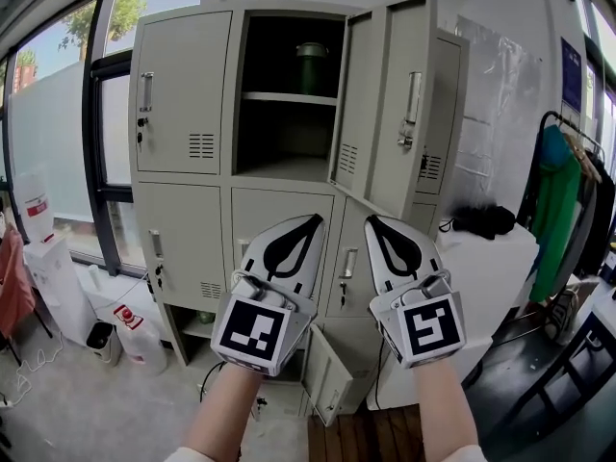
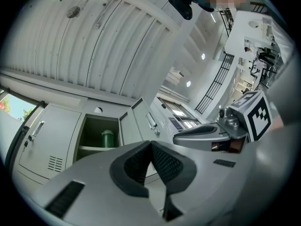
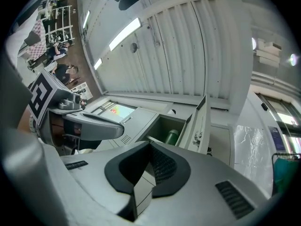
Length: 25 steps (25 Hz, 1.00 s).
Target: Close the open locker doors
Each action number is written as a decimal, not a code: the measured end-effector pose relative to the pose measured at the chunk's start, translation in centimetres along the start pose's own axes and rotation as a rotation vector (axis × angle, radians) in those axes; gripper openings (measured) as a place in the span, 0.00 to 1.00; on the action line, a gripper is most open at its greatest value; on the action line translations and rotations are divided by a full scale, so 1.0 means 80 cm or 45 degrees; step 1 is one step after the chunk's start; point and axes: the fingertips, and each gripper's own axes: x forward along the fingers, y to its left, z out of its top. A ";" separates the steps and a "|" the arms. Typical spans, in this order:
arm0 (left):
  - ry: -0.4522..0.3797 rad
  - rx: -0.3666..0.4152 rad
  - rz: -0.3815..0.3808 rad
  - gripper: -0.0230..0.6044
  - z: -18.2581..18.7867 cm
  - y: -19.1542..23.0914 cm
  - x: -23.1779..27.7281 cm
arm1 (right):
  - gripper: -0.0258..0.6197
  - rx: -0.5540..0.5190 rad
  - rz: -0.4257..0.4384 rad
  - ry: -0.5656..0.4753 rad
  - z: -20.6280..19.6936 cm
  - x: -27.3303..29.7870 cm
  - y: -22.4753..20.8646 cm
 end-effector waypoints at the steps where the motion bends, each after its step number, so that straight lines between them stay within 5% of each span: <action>1: -0.002 0.004 -0.004 0.07 0.001 0.000 0.006 | 0.08 -0.002 -0.011 -0.004 0.000 0.003 -0.007; 12: -0.069 0.010 -0.078 0.07 0.017 -0.006 0.061 | 0.15 0.109 -0.168 -0.032 0.007 0.013 -0.094; 25: -0.093 0.010 -0.114 0.07 0.003 -0.010 0.085 | 0.23 0.296 -0.157 0.162 -0.052 0.006 -0.147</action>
